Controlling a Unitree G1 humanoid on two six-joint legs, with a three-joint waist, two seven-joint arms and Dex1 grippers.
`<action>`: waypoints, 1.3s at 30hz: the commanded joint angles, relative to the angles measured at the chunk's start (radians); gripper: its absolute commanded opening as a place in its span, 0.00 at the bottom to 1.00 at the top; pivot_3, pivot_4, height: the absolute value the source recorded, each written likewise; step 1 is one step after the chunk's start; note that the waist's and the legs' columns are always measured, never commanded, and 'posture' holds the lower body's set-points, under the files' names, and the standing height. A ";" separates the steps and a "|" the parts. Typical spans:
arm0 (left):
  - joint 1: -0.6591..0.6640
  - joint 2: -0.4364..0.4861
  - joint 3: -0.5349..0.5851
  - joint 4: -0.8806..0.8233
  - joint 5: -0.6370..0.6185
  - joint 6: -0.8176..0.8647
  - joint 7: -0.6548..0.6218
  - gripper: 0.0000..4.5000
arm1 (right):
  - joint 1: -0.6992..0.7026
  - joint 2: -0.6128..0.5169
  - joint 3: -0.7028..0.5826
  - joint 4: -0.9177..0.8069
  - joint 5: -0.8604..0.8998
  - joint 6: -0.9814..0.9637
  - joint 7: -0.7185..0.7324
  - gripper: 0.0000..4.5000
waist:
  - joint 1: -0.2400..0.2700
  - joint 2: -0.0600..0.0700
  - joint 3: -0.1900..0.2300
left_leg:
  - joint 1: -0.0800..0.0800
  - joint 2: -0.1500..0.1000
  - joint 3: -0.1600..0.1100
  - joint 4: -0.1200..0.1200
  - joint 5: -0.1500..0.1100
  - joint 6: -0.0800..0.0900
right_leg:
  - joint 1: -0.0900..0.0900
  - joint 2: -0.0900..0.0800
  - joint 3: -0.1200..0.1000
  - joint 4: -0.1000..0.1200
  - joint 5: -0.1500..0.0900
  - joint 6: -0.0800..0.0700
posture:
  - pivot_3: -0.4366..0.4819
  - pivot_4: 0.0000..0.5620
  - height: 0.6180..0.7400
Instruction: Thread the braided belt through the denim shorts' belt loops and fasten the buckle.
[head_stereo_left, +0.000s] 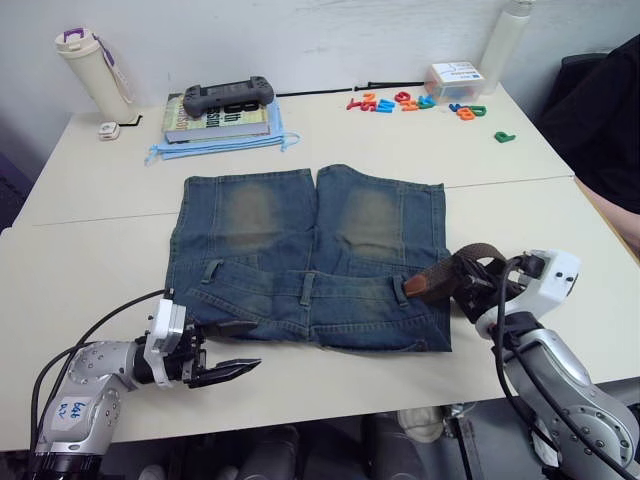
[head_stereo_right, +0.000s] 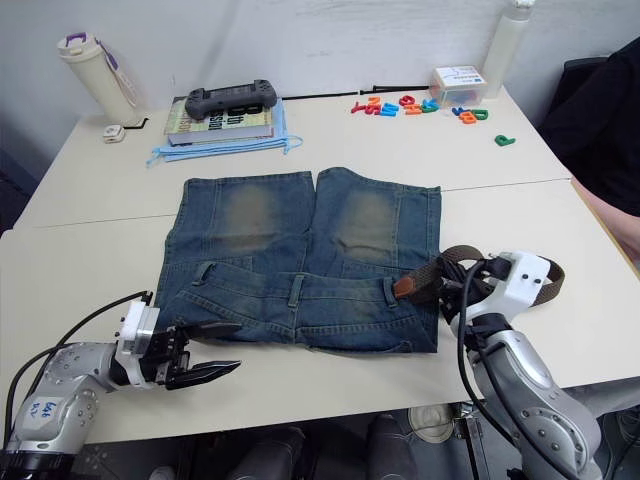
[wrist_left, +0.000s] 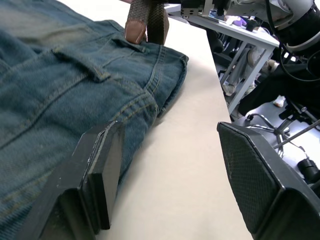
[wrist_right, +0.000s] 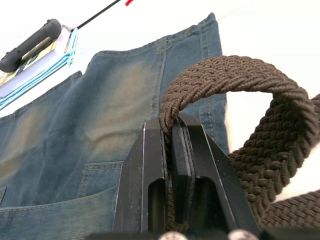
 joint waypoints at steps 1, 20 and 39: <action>0.001 0.007 0.021 -0.070 -0.019 -0.012 0.015 0.73 | -0.009 0.004 -0.015 -0.047 -0.030 -0.004 0.000 0.00 | -0.001 0.000 0.000 | 0.000 0.000 0.000 0.000 0.000 0.000 | 0.000 0.000 0.000 0.000 0.000 0.000 | 0.48 0.27 0.79; -0.125 0.031 0.001 -0.238 -0.080 0.189 0.173 0.73 | -0.077 0.036 0.049 -0.149 -0.119 0.177 -0.191 0.00 | -0.001 0.000 0.000 | 0.000 0.000 0.000 0.000 0.000 0.000 | 0.000 0.001 0.000 0.000 0.000 0.000 | 0.48 0.27 0.79; -0.277 0.025 -0.035 -0.357 -0.147 0.399 0.339 0.73 | -0.094 0.191 0.024 -0.153 -0.029 0.254 -0.242 0.00 | 0.002 -0.001 0.000 | -0.001 0.003 -0.001 0.000 -0.001 -0.002 | -0.001 0.006 0.001 0.000 0.000 -0.001 | 0.48 0.27 0.79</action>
